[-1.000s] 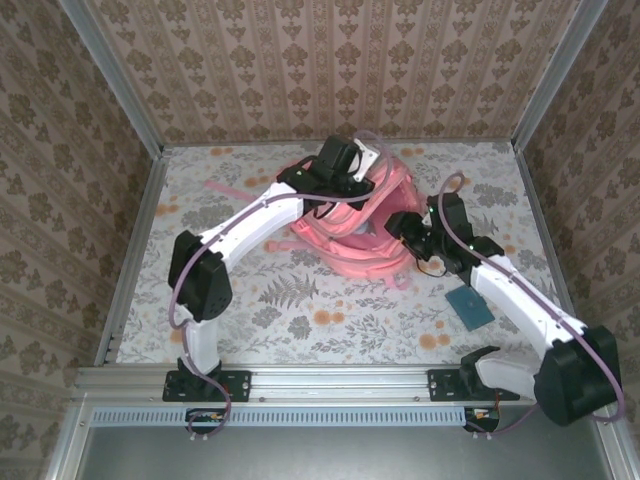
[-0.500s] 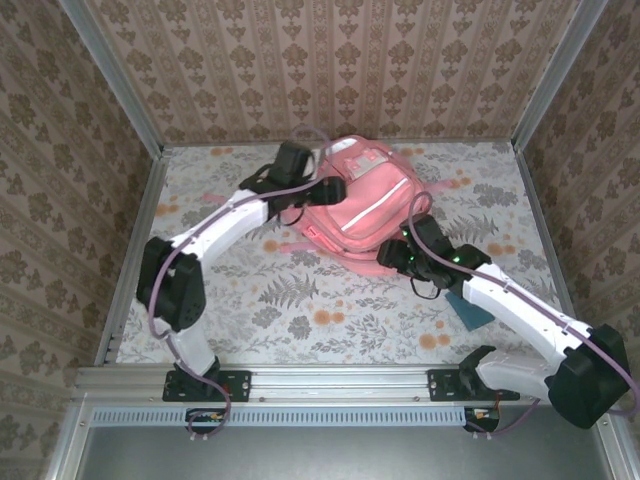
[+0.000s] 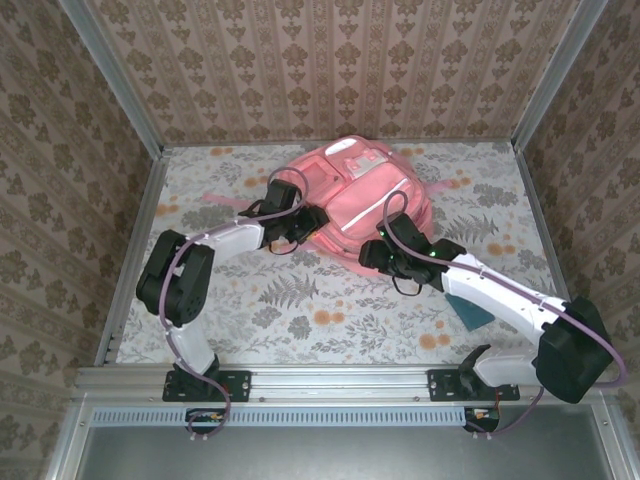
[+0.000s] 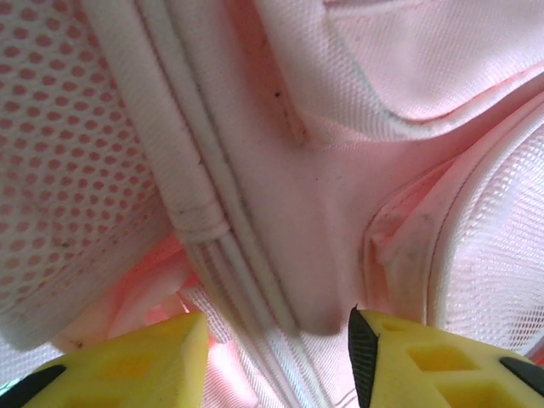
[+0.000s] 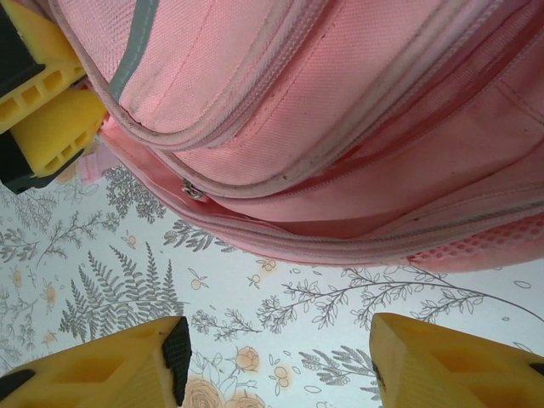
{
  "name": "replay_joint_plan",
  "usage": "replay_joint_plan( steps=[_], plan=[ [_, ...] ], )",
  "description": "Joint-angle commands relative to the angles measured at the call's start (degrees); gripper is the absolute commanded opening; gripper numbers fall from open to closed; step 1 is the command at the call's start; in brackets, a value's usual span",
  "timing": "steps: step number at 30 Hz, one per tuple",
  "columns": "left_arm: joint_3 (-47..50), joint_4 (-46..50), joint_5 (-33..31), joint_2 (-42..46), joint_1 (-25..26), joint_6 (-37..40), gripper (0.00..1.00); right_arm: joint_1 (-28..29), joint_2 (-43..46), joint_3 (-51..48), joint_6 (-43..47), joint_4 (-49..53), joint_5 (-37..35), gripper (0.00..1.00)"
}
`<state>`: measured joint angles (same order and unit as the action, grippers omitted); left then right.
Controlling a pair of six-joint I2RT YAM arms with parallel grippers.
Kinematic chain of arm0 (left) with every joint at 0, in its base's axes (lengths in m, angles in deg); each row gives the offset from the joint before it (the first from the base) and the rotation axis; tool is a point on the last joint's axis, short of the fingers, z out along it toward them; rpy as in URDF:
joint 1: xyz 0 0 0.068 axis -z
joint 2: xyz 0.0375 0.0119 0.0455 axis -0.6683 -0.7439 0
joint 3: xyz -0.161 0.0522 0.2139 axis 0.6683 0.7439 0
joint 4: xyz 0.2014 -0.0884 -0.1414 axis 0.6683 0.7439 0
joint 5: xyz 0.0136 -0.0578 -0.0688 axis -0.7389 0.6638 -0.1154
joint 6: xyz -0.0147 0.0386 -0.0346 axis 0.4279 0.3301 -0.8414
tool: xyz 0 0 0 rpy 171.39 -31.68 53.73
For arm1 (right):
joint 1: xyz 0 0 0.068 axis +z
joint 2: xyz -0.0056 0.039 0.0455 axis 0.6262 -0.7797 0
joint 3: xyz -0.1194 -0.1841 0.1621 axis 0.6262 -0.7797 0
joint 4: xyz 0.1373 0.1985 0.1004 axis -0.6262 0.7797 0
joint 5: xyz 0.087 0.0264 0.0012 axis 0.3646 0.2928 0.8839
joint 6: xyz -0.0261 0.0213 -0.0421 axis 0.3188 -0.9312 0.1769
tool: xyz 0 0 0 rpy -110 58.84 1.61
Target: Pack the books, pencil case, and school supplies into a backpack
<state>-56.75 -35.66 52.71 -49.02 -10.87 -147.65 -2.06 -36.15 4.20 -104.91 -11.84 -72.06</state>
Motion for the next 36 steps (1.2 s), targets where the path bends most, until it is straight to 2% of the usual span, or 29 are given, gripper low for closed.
replay_joint_plan(
  steps=[1,6,13,16,24,28,36],
  plan=[
    [-0.2,-6.8,3.4,-2.0,0.0,-4.3,0.43,0.7,-1.8,1.8,-0.6,-1.2,-0.2,0.58],
    [-0.6,-9.3,5.2,-3.4,0.0,-5.9,0.33,2.2,-4.5,3.6,0.6,-0.4,-2.5,0.54],
    [-1.9,-10.0,6.9,-3.5,0.7,-5.6,0.06,4.9,-9.0,6.3,1.0,-0.8,-7.5,0.5],
    [-2.4,-10.8,8.2,-2.1,1.4,-5.4,0.0,6.1,-10.4,7.4,0.5,-1.6,-8.9,0.47],
    [-2.7,-12.2,10.1,2.0,3.3,-7.1,0.0,7.9,-12.1,8.5,-4.2,-3.1,-12.4,0.41],
    [-2.7,-12.8,10.6,2.9,3.7,-7.7,0.0,8.0,-11.9,7.5,-7.8,-2.8,-14.8,0.41],
    [-3.0,-13.7,11.7,3.8,4.2,-8.9,0.0,7.7,-13.5,8.2,-7.9,-3.2,-18.3,0.44]
  ],
)
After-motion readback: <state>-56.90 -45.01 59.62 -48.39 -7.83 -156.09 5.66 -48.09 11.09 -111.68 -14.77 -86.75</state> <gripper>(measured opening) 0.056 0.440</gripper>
